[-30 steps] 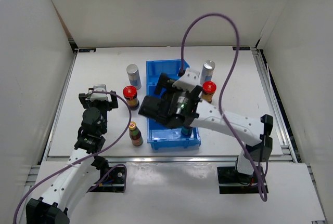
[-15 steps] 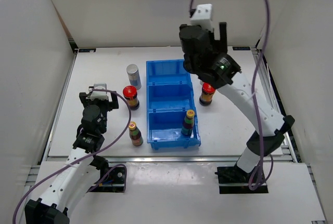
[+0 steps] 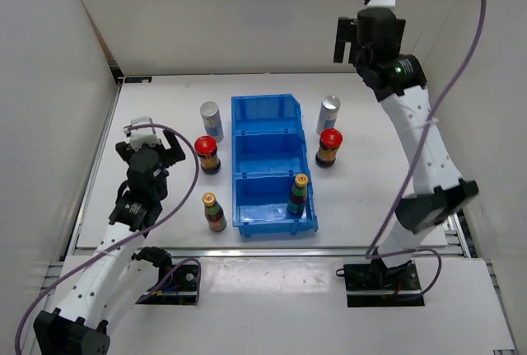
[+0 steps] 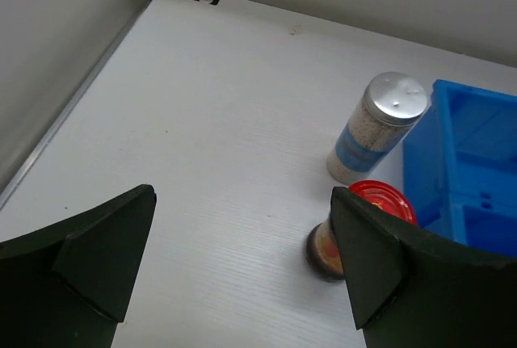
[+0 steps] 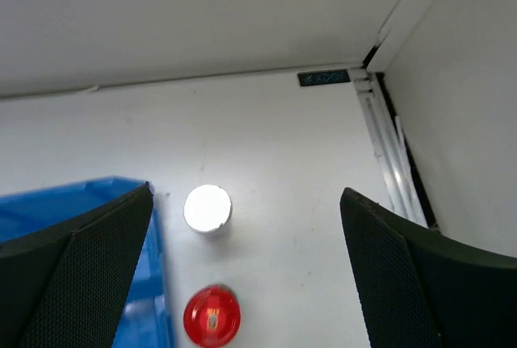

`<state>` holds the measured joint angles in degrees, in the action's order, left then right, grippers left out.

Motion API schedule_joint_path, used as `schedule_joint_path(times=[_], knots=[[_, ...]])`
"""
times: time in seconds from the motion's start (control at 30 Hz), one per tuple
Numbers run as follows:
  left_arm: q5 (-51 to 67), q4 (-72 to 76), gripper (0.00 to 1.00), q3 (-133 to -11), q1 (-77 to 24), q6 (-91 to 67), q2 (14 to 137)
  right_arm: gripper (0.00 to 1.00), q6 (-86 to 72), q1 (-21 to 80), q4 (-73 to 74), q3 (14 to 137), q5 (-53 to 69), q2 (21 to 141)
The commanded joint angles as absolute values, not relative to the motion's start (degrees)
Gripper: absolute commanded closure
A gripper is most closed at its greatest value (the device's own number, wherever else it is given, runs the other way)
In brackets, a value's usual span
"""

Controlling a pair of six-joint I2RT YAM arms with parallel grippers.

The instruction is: Organize the condiment bottles

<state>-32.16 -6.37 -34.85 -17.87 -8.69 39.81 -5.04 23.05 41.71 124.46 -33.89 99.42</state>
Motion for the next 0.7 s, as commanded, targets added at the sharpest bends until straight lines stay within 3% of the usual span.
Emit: schedule_joint_path(times=[0.0,0.13,0.3,0.5,0.67], knots=[[-29.38,-14.04,0.0,-40.16,-18.02,-16.16,40.87,0.0,-10.81,25.14,41.06,115.53,-25.94,86.71],[-19.44,-14.06,0.0,-39.91,-18.02,-18.36,37.88,0.0,-11.51,25.14,36.3,101.27,-21.36,77.97],[-6.96,-4.31,0.0,-25.76,-18.54,-16.44,19.46,0.0,-12.83,24.61,35.24,89.68,-18.2,71.81],[8.66,-10.89,0.0,-31.81,-18.54,-9.84,24.34,0.0,-14.58,24.61,35.24,85.61,-15.91,71.81],[16.16,-9.58,0.0,-29.71,-18.54,-9.84,24.95,0.0,-15.12,24.61,35.86,85.08,-14.59,72.94]])
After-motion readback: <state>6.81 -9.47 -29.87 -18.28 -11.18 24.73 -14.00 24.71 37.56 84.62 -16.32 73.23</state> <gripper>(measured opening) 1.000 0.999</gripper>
